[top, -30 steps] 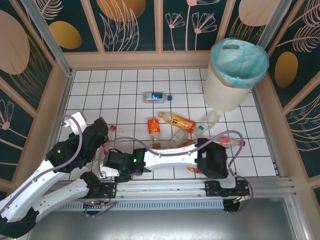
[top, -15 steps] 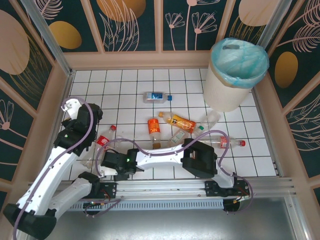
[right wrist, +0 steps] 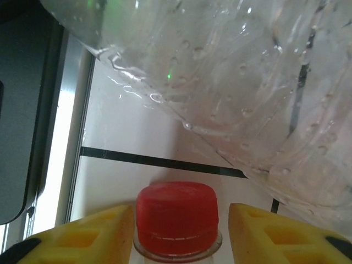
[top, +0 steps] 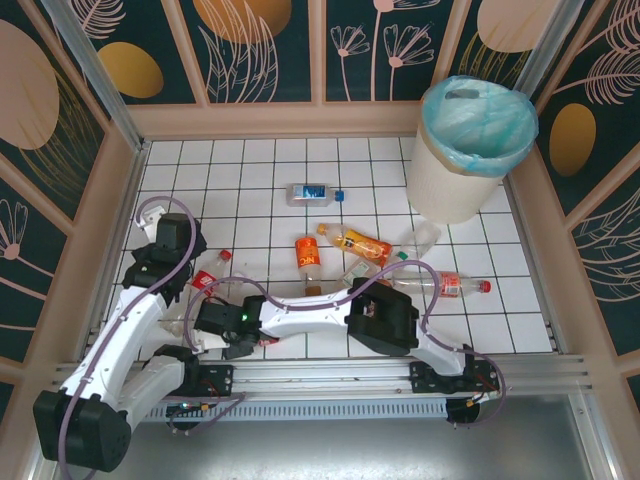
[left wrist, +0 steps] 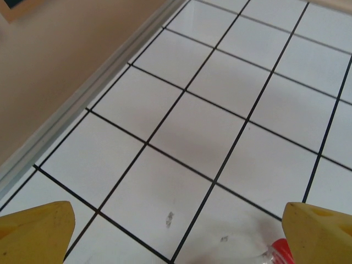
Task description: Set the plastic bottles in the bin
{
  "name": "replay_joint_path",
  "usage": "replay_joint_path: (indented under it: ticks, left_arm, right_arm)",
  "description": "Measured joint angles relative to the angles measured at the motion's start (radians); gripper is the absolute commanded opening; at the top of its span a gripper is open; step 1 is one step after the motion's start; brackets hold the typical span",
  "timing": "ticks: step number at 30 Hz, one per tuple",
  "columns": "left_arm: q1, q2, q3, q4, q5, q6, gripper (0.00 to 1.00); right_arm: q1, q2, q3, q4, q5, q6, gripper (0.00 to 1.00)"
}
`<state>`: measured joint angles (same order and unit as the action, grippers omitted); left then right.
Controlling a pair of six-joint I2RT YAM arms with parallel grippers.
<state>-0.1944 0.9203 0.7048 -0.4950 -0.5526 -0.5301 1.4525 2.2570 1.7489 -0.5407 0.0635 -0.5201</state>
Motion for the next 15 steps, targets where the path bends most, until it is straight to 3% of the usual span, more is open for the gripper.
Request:
replay_joint_path:
  ticks: [15]
  left_arm:
    - [0.004,-0.050,0.006,0.004,0.036,-0.002,0.98]
  right_arm:
    - [-0.007,0.003,0.012,-0.017,-0.009,-0.005,0.25]
